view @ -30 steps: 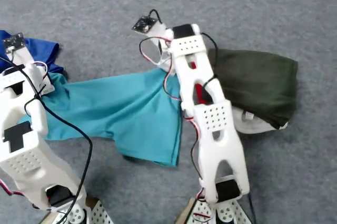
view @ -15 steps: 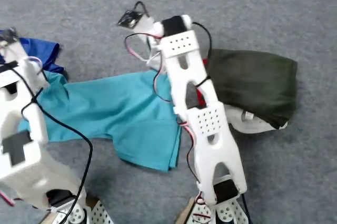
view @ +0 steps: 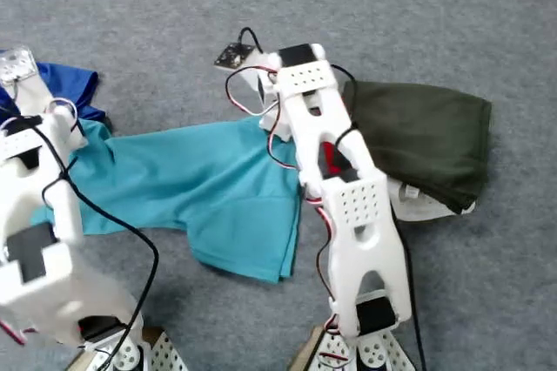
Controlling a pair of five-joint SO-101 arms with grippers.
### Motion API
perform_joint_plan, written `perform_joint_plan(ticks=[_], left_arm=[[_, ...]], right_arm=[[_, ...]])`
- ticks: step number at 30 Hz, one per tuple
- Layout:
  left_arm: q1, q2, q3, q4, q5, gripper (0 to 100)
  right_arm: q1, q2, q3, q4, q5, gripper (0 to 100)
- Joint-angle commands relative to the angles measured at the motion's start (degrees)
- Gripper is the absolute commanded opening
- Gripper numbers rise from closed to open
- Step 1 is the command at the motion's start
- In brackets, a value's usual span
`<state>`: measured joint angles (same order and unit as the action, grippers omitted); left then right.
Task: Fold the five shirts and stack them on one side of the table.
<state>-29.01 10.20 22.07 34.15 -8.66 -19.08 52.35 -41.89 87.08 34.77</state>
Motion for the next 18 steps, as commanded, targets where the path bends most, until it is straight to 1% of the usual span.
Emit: perform_joint_plan(ticks=[1,3,6,12,15,17,18], left_arm=[[0.3,7.9,-6.9,-2.2,-0.6,2],[0.0,12.4,-12.6,1.8,-3.0,2],[-3.1,16.6,-21.3,8.6,-5.6,2],[-12.0,20.8,-29.9,9.6,-5.9,2],[-14.1,20.9,-31.5,9.8,-5.9,2],[-14.2,20.8,-31.5,9.9,-5.9,2],[-13.7,20.8,-32.1,11.3,-5.9,2]], right_arm=[[2.8,1.6,-2.6,-0.4,2.7,0.2],[3.6,2.9,-3.6,0.4,4.2,0.2],[4.5,4.2,-6.2,2.5,6.1,0.2],[6.5,6.3,-10.0,4.0,6.9,0.2],[6.6,7.0,-10.7,4.6,7.7,0.2],[6.5,7.0,-10.7,4.7,7.9,0.2],[6.5,7.0,-10.7,4.7,7.9,0.2]])
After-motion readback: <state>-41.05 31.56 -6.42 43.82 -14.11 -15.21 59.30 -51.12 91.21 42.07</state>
